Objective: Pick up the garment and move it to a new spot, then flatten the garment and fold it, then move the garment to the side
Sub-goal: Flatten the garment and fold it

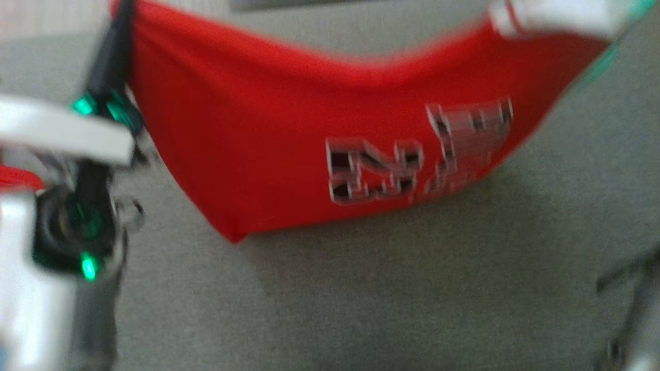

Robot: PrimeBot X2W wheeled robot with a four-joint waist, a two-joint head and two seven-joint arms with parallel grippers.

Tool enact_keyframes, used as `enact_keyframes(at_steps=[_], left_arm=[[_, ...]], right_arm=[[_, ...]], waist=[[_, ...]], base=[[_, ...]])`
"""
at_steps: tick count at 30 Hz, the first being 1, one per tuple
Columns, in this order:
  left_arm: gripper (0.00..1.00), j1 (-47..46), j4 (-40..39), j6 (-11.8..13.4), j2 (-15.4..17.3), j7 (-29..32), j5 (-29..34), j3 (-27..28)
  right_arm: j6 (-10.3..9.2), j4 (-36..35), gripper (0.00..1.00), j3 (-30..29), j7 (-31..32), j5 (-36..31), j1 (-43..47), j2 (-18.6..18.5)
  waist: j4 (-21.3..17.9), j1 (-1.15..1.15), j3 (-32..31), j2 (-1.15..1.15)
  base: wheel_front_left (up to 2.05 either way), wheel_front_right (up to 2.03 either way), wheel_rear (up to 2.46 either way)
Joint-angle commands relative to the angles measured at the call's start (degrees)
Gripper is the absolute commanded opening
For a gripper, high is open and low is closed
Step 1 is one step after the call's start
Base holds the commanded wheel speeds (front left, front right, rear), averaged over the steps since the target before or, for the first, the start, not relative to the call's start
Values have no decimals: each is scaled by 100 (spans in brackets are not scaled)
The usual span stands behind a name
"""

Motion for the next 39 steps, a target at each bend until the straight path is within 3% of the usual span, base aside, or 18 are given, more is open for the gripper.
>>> enact_keyframes(at_steps=[1, 2, 5, 12, 18, 24, 28, 35, 39], left_arm=[[0, -856, 263, -106, 283, -129, 269, 327], [0, -856, 263, -106, 283, -129, 269, 327], [0, -1795, 1144, -525, 417, -521, 613, 368], [0, -3820, 2874, -1378, 450, -1937, 1233, 578], [0, -4325, 3557, -1744, 397, -2738, 1570, 382], [0, -3233, 3885, -1866, 385, -3044, 1671, -147], [0, -1732, 4150, -1885, 483, -3229, 1781, -689], [0, 203, 4387, -1836, 511, -3079, 1679, -1218], [0, 1151, 4041, -1510, 505, -2964, 1554, -1252]], right_arm=[[44, 489, 0, 169, -213, 266, -997, -12], [44, 489, 0, 169, -213, 266, -997, -12], [44, 1669, 0, 155, -926, 371, -2198, -11], [44, 3538, 0, 554, -3185, -614, -4490, -104], [44, 4261, 0, 1298, -4143, -677, -5072, -632], [44, 4600, 0, 2037, -3893, -270, -3882, -1276], [44, 4711, 0, 2169, -2966, -24, -2121, -1479], [44, 4030, 0, 1476, -1782, -382, 391, -1134], [44, 3143, 0, 943, -1112, -812, 1649, -600]], waist=[[-79, -1, 670, 0], [-79, -1, 670, 0], [-122, -1, 1097, 0], [-188, -1, 1397, 0], [-63, -1, 1241, 0], [74, -1, 989, 0], [106, -1, 636, 0], [33, -1, -13, 0], [3, -1, -248, 0]], base=[[0, 0, 0], [0, 0, 0], [0, 0, 0], [0, 0, 0], [0, 0, 0], [0, 0, 0], [0, 0, 0], [0, 0, 0], [0, 0, 0]])
